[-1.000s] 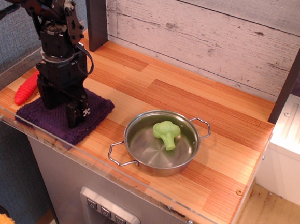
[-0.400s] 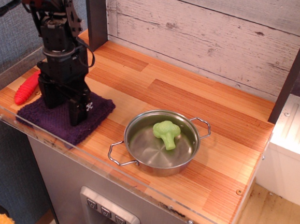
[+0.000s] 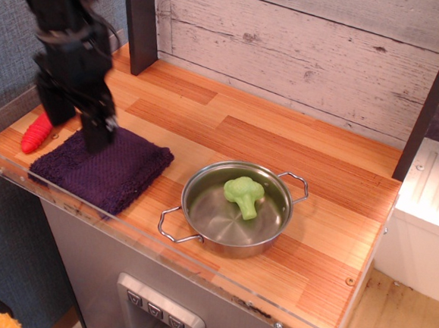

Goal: Move the cloth to the left of the pot.

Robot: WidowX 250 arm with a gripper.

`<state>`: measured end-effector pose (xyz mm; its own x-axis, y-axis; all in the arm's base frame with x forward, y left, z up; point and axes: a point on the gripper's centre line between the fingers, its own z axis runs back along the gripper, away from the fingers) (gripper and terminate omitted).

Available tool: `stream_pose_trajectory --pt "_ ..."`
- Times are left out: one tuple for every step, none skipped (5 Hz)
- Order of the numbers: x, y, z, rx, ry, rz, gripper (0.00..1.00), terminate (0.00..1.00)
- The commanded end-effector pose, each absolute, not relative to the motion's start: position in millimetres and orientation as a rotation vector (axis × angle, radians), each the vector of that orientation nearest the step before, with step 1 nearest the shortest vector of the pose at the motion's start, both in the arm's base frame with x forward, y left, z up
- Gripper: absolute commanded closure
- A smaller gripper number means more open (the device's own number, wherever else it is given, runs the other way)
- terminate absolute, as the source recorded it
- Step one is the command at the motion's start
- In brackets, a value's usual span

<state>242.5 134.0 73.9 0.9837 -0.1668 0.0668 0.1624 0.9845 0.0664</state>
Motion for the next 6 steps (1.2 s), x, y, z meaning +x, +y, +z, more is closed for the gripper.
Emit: stream_pose_trajectory --pt "228.3 147.9 127.8 0.053 -0.115 -0.105 0.0 0.0" --pt "229.7 147.9 130.8 0.009 -0.111 -0.098 0.0 0.0" --pt "235.1 152.5 130.0 -0.002 -0.026 -0.159 0.0 0.0" --pt "235.1 152.5 130.0 -0.002 -0.026 -0.159 0.0 0.0" --pt "235.1 152.5 130.0 -0.002 -0.026 -0.159 0.0 0.0" --pt "235.1 152.5 130.0 -0.002 -0.026 -0.159 0.0 0.0"
